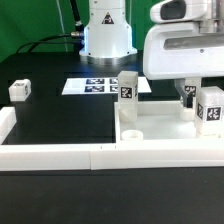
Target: Assemble square table
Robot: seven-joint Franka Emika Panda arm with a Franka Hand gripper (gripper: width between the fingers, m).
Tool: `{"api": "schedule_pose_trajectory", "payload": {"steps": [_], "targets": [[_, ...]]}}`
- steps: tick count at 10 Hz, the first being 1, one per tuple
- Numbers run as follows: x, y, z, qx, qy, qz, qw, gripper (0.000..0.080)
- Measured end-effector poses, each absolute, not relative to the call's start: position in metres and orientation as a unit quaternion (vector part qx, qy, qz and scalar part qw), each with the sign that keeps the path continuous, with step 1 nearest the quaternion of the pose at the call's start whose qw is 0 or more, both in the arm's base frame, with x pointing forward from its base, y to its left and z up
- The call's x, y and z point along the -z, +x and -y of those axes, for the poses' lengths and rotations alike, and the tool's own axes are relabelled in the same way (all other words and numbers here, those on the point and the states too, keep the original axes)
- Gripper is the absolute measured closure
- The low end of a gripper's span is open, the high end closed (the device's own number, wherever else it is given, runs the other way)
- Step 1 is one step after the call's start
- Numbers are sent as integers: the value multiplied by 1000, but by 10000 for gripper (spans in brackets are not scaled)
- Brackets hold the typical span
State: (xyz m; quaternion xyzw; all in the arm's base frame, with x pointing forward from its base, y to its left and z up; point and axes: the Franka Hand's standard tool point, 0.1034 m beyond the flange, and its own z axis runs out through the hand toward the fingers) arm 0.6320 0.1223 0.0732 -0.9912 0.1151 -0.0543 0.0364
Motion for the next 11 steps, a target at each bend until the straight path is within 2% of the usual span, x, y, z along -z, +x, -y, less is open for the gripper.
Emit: {"api": "schedule_pose_trajectory", "payload": {"steps": [1, 2, 3, 4, 7, 10, 11], "targets": [[-73, 632, -123, 54, -991, -117, 37, 246], [-73, 632, -123, 53, -988, -140, 39, 246], [-72, 631, -122, 50, -982, -178, 41, 436], [-72, 630, -120, 47, -976, -210, 41, 502], [-71, 626, -121, 14, -926, -374, 39, 503], [-69, 630, -114, -28, -776, -624, 87, 505], [-69, 630, -115, -35, -743, -662, 88, 505]]}}
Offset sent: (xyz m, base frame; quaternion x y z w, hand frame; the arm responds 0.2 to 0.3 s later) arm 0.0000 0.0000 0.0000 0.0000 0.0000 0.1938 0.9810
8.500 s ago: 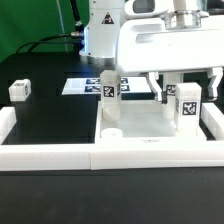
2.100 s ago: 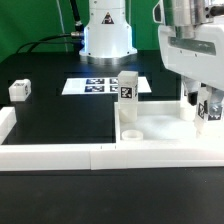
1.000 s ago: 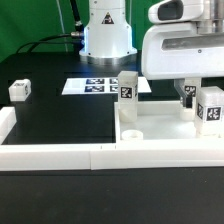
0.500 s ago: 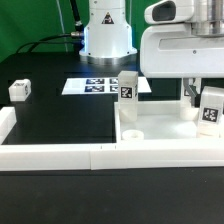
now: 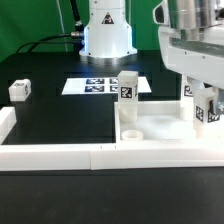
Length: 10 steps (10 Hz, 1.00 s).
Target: Assemble square table
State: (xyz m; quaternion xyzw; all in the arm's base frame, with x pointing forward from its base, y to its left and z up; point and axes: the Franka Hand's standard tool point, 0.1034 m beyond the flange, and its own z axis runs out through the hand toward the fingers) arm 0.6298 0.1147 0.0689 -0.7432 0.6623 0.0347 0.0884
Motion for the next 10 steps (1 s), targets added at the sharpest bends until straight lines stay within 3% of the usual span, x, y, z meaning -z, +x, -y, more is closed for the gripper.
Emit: {"api": "schedule_pose_trajectory", "payload": {"steps": [3, 4, 5, 6, 9, 10], "targets": [[-69, 630, -115, -31, -758, -646, 89, 504], [-68, 632, -114, -8, -822, -561, 96, 293], [-67, 632, -113, 4, -878, -468, 99, 293], [-67, 631, -113, 7, -891, -443, 100, 181], [-67, 631, -112, 18, -933, -347, 95, 151], [-67, 630, -116, 28, -966, -244, 78, 151]]}}
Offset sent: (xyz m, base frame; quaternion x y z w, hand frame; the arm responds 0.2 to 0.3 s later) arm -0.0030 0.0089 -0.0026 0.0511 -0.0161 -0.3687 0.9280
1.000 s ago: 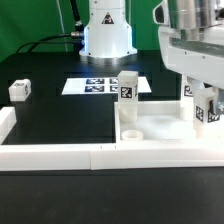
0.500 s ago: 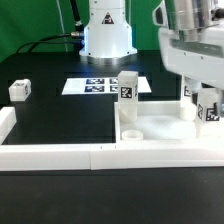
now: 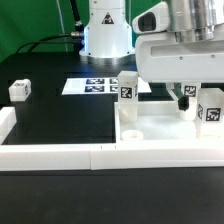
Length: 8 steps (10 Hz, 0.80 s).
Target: Assemble square table
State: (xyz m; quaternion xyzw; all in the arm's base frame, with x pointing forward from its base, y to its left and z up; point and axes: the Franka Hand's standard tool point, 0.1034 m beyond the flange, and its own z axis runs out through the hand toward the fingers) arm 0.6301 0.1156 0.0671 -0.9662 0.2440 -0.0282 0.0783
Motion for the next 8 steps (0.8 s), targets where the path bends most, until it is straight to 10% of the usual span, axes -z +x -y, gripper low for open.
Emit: {"api": "schedule_pose_trajectory", "payload": {"steps": [3, 5, 8], "targets": [[-68, 630, -121, 37, -987, -142, 61, 160], [-68, 630, -121, 34, -981, -182, 62, 425], [-66, 628, -117, 25, -956, -286, 63, 505]]}}
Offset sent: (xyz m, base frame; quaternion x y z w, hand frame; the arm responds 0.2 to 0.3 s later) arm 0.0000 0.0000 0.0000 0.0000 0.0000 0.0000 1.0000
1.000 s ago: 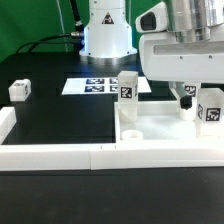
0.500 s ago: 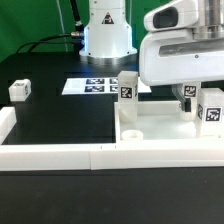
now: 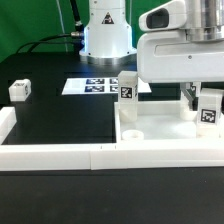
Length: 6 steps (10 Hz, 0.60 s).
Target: Assemble square table
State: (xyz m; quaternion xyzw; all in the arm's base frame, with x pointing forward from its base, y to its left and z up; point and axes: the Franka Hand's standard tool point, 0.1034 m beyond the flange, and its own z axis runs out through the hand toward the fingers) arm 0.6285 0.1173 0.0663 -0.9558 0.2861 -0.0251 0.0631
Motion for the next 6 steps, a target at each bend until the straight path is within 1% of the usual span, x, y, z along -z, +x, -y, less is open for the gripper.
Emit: {"api": "schedule_pose_trajectory", "payload": {"steps": [1, 2, 3, 5, 6], "targets": [[-66, 628, -118, 20, -942, -328, 64, 505], [-65, 625, -121, 1, -894, -444, 60, 505], [-64, 627, -120, -11, -837, -544, 62, 505], [-64, 630, -120, -34, -733, -675, 80, 505], [-64, 630, -120, -39, -703, -705, 81, 505]]}}
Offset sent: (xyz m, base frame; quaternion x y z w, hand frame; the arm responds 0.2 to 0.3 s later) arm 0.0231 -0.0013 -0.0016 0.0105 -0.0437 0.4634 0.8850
